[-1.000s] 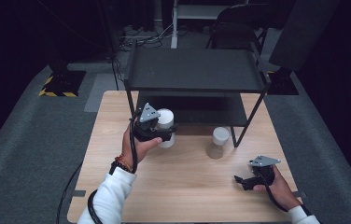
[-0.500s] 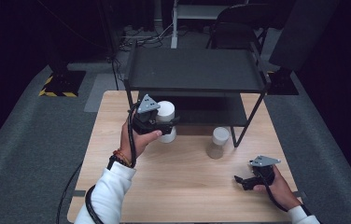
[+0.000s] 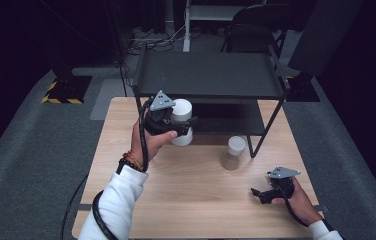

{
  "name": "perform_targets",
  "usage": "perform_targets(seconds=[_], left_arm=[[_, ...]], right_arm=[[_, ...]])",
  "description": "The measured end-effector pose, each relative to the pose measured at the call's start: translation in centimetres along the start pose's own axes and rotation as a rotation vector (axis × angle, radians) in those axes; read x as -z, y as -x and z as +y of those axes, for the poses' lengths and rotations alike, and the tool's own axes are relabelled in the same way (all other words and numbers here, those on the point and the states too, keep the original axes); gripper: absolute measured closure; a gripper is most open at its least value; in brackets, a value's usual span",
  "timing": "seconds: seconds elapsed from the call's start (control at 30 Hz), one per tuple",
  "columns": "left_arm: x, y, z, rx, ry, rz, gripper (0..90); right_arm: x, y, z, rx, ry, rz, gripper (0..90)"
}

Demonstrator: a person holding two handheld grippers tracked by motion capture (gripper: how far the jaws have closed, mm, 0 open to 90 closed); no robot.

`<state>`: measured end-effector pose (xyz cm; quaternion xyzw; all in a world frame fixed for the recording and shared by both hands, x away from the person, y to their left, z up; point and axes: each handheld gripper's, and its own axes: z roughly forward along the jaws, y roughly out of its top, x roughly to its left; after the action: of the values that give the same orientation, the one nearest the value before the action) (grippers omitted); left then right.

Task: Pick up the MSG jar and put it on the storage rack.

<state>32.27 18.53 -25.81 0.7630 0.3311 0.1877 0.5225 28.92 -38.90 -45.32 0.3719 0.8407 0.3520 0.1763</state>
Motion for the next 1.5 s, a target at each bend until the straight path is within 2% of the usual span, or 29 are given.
perform_targets(seconds=[0.07, 0.7, 1.13, 1.5], left_arm=[[0.0, 0.0, 0.3, 0.011, 0.009, -0.011, 34.7], [-0.8, 0.9, 4.8, -0.011, 0.05, -0.091, 34.7], [-1.0, 1.1, 7.2, -0.02, 0.094, -0.13, 34.7], [-1.3, 1.7, 9.6, -0.042, 0.125, -0.142, 34.7]], right_arm=[[0.0, 0.0, 0.0, 0.0, 0.0, 0.0, 0.0], [0.0, 0.0, 0.0, 0.001, 0.002, -0.001, 0.0], [0.0, 0.0, 0.0, 0.0, 0.002, -0.001, 0.0], [0.0, 0.0, 0.0, 0.0, 0.002, 0.0, 0.0]])
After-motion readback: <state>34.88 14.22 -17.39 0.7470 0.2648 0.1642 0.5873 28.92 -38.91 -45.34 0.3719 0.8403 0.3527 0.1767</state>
